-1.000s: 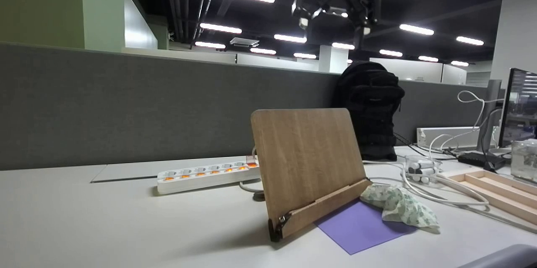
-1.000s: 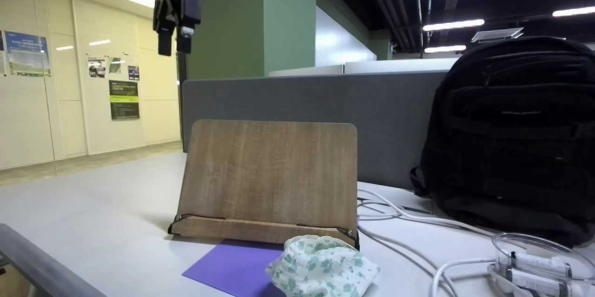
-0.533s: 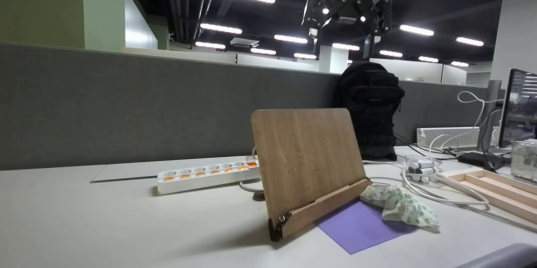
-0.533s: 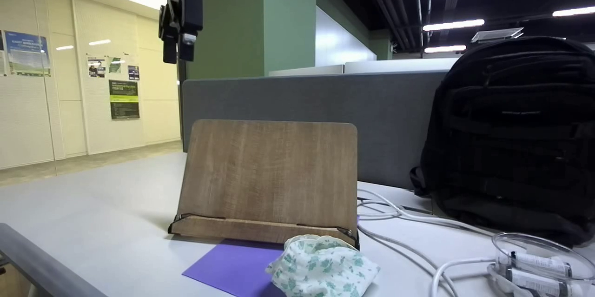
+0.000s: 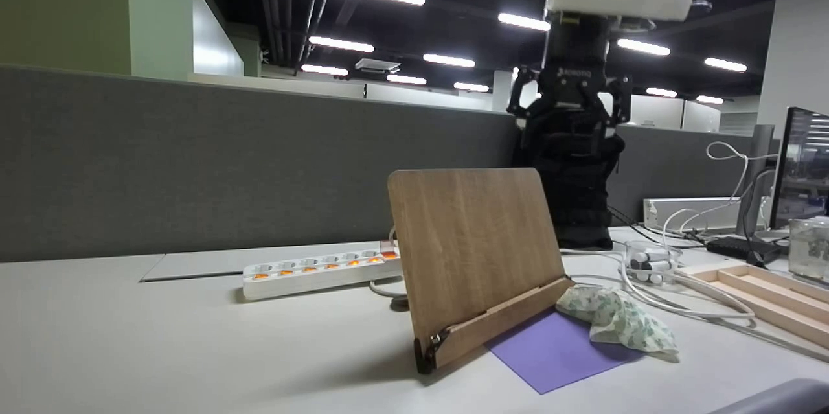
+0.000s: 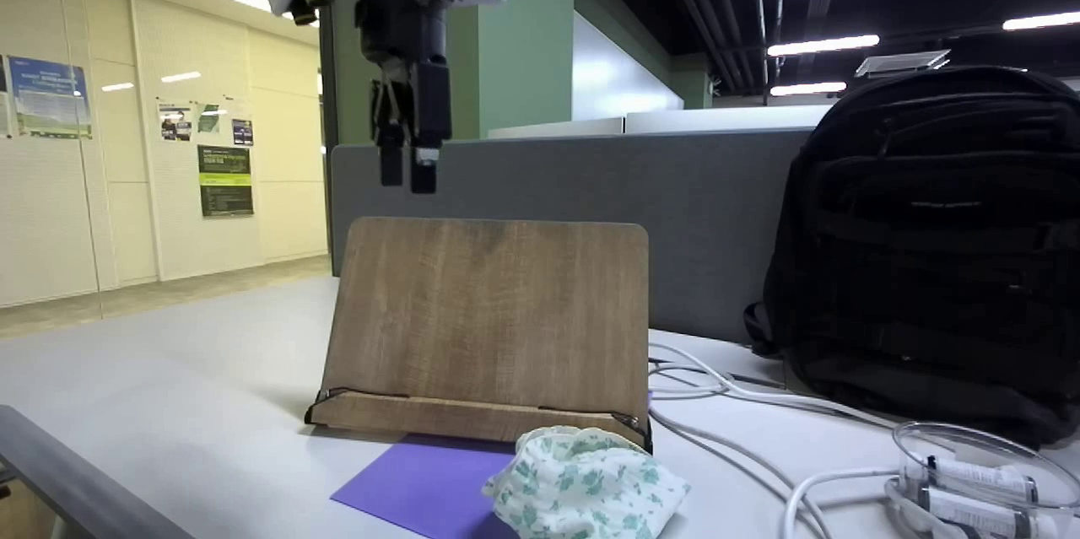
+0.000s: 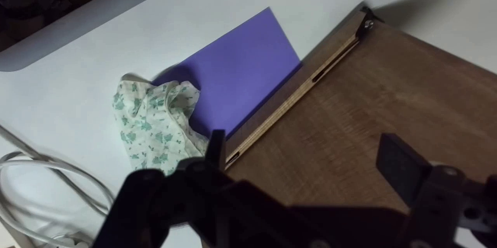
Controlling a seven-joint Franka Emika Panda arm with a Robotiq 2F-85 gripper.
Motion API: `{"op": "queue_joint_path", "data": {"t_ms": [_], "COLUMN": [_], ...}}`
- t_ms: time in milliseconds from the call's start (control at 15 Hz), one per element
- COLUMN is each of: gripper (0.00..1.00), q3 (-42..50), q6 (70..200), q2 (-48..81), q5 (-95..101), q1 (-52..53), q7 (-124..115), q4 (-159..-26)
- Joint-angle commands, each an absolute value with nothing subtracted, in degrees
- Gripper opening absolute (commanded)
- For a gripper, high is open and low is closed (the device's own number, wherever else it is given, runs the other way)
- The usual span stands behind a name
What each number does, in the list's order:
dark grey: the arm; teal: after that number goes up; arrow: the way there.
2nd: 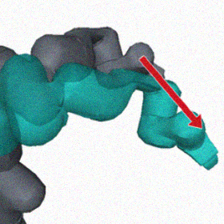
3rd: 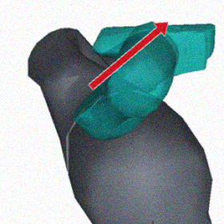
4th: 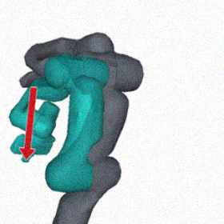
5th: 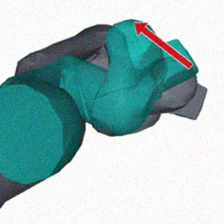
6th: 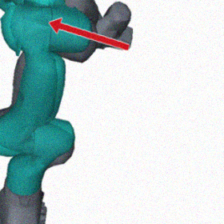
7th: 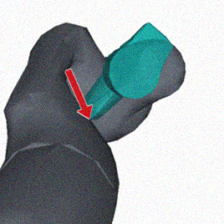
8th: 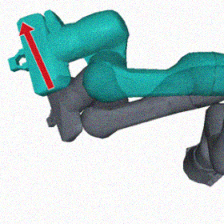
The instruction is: Place the cloth on the wooden board
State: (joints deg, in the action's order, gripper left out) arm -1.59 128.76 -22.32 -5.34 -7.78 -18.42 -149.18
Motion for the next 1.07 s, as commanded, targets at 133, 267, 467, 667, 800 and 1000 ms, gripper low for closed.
{"op": "queue_joint_path", "data": {"t_ms": [133, 267, 467, 667, 800, 1000], "gripper": [1.00, 1.00, 1.00, 1.00, 1.00, 1.00], "q3": [4.62, 6.27, 7.77, 8.04, 8.53, 8.47], "q6": [135.34, 134.64, 133.44, 135.14, 135.18, 136.62], "q2": [-11.91, -8.64, -4.44, -4.74, -3.09, -2.65], "q5": [-7.42, -8.53, -8.31, -7.90, -7.93, -3.32], "q1": [-8.32, -8.30, -8.90, -8.76, -9.14, -9.47], "q7": [-10.47, -7.24, -4.81, -5.76, -5.76, -8.97], "q4": [-148.83, -147.84, -146.26, -147.97, -147.11, -146.86]}}
